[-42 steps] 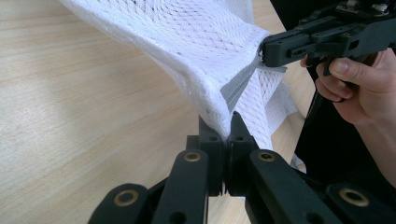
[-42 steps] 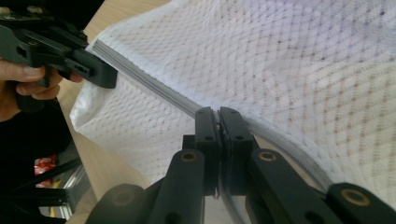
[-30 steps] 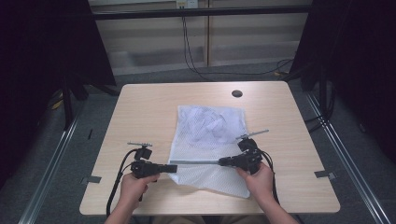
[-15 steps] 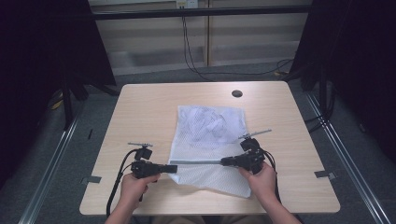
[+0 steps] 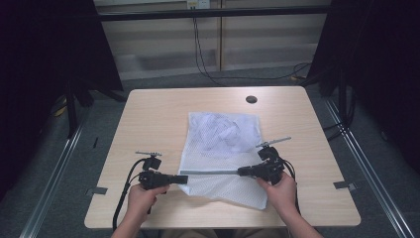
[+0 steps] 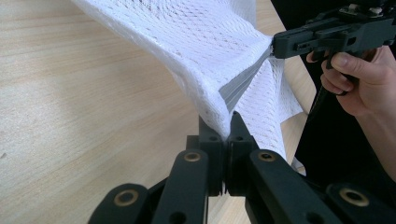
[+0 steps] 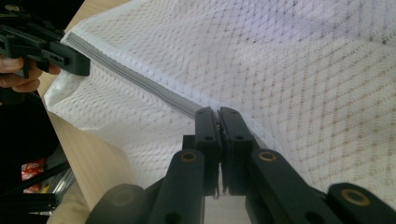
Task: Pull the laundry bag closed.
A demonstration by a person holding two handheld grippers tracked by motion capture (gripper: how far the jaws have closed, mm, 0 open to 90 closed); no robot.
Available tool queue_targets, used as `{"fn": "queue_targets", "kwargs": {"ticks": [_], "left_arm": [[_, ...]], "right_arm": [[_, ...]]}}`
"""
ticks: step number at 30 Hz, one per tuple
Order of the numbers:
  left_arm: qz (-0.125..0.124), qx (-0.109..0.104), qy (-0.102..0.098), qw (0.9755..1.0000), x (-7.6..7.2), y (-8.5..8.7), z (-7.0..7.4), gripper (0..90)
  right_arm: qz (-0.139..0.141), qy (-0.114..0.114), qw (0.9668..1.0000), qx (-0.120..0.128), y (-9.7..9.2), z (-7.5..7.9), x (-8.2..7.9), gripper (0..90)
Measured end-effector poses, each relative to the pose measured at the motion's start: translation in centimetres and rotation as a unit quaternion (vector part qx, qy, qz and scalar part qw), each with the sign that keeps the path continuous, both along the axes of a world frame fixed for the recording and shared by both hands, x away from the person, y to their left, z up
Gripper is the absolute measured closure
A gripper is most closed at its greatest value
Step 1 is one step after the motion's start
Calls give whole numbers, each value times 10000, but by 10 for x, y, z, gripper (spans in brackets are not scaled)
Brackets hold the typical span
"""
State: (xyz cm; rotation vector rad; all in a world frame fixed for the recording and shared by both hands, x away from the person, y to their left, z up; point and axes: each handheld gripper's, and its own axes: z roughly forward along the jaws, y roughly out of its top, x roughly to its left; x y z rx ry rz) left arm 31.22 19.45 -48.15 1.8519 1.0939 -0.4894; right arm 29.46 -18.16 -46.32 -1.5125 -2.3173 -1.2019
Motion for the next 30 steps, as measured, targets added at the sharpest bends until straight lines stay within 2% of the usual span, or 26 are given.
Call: {"fn": "queue_targets", "kwargs": {"ticks": [9,16,18,19,21,30], "left_arm": [[-6,33,-57,10000,0,2,0,887],[22,24,-29,10000,-1,4,0,886],[52,-48,24,10000,-2,5,-1,886],[2,-4,-11,10000,-1,6,-2,886],[66,-19,54,10000,-2,6,-3,887],[52,-37,31,10000,0,6,-2,887]], "right_arm": [[-41,27,10000,62,-7,1,1,868],[-28,33,10000,11,-7,1,0,868],[-51,34,10000,18,-9,1,0,868],[-37,29,10000,16,-9,1,0,868],[-28,53,10000,42,-9,1,0,868],[-71,11,10000,45,-14,3,-3,868]]}}
